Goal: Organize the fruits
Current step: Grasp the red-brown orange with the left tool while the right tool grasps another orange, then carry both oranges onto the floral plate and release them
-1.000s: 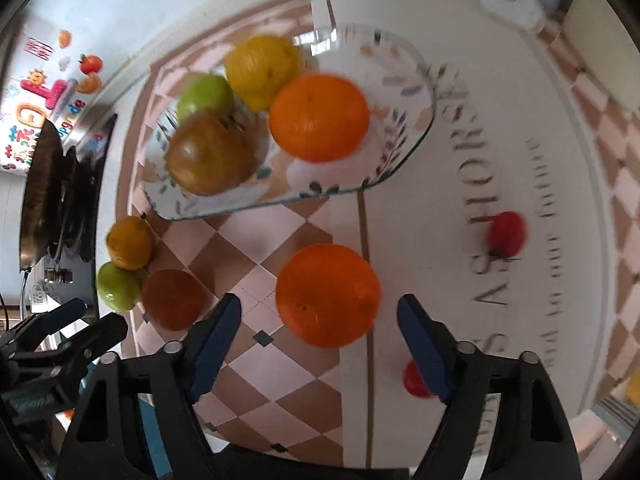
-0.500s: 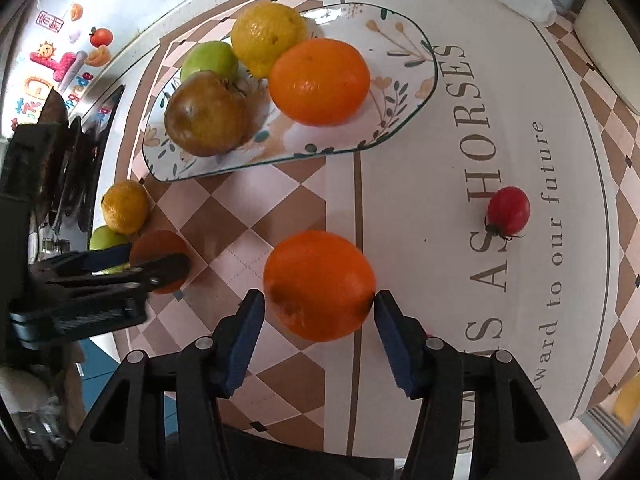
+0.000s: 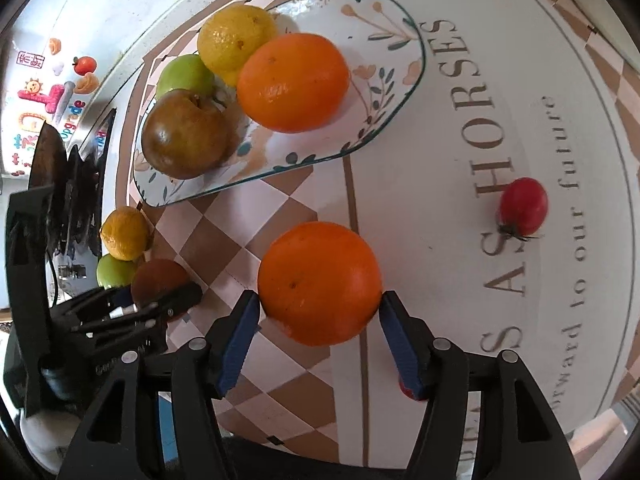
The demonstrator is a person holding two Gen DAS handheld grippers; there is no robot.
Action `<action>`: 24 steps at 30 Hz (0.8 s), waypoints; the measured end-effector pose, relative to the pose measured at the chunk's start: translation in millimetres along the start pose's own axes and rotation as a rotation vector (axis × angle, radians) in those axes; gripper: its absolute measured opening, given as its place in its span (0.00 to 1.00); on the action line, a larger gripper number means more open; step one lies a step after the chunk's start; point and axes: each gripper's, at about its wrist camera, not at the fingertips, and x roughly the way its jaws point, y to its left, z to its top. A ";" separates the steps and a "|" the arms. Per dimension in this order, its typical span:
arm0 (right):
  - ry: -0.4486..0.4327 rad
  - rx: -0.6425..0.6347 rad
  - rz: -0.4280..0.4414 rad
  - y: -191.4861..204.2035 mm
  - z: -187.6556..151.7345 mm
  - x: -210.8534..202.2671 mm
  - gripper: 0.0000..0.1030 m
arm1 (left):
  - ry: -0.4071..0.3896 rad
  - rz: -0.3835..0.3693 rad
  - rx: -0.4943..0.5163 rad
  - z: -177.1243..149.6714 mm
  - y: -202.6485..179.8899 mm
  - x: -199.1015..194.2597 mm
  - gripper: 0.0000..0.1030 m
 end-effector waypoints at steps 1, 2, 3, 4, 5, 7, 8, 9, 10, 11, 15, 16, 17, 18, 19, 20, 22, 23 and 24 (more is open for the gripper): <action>0.000 -0.003 0.005 0.5 1.7 1.8 0.64 | -0.001 -0.002 -0.002 -3.1 -1.9 -2.0 0.51; 0.001 -0.007 0.008 1.9 3.1 3.7 0.64 | -0.002 -0.002 -0.004 -5.0 -2.6 -3.0 0.51; 0.002 -0.019 0.003 4.5 4.0 6.2 0.64 | -0.002 -0.003 -0.006 -5.5 -4.0 -4.4 0.51; 0.000 -0.031 -0.005 8.0 4.6 8.8 0.63 | -0.002 -0.003 -0.006 -5.3 -5.5 -6.0 0.51; -0.003 -0.041 -0.015 10.9 5.1 11.1 0.63 | -0.004 -0.004 -0.007 -6.1 -6.1 -7.7 0.51; -0.016 -0.068 -0.037 16.7 4.8 11.7 0.62 | -0.009 -0.007 -0.008 -6.1 -5.5 -13.4 0.51; -0.020 -0.075 -0.046 20.0 4.2 12.7 0.62 | -0.015 -0.009 -0.008 -6.7 -5.5 -17.7 0.51; -0.032 -0.074 -0.050 20.0 3.3 9.1 0.62 | -0.018 -0.011 -0.010 -6.0 -6.8 -24.5 0.51; -0.042 -0.072 -0.043 20.0 2.9 5.6 0.62 | -0.024 -0.019 -0.012 -5.8 -6.1 -31.5 0.51; -0.051 -0.066 -0.031 19.2 2.8 1.0 0.62 | -0.035 -0.028 -0.015 -6.2 -5.6 -39.6 0.51; -0.120 -0.037 0.027 16.9 10.7 -34.7 0.62 | -0.087 -0.064 -0.026 -1.5 -3.5 -78.2 0.51; -0.134 -0.027 0.040 15.0 15.4 -43.2 0.62 | -0.103 -0.071 -0.032 2.0 -2.3 -87.5 0.51; -0.149 -0.015 0.053 14.2 21.8 -50.6 0.62 | -0.120 -0.080 -0.039 6.5 -0.9 -96.9 0.51; -0.171 0.000 0.064 12.0 32.4 -60.2 0.62 | -0.138 -0.091 -0.048 14.5 2.5 -106.9 0.51; -0.183 0.006 0.061 11.0 40.0 -65.3 0.62 | -0.153 -0.098 -0.054 21.8 5.2 -112.2 0.51; -0.196 0.012 0.053 10.6 50.3 -69.7 0.62 | -0.168 -0.097 -0.057 30.6 7.0 -119.6 0.51; -0.215 0.016 0.028 8.3 74.7 -77.3 0.62 | -0.193 -0.075 -0.062 52.7 14.4 -127.4 0.51; -0.221 0.017 0.015 8.5 84.7 -78.4 0.62 | -0.197 -0.065 -0.065 62.6 20.7 -128.8 0.51; -0.226 0.018 0.005 8.3 95.5 -78.8 0.62 | -0.197 -0.050 -0.069 74.2 26.9 -129.6 0.51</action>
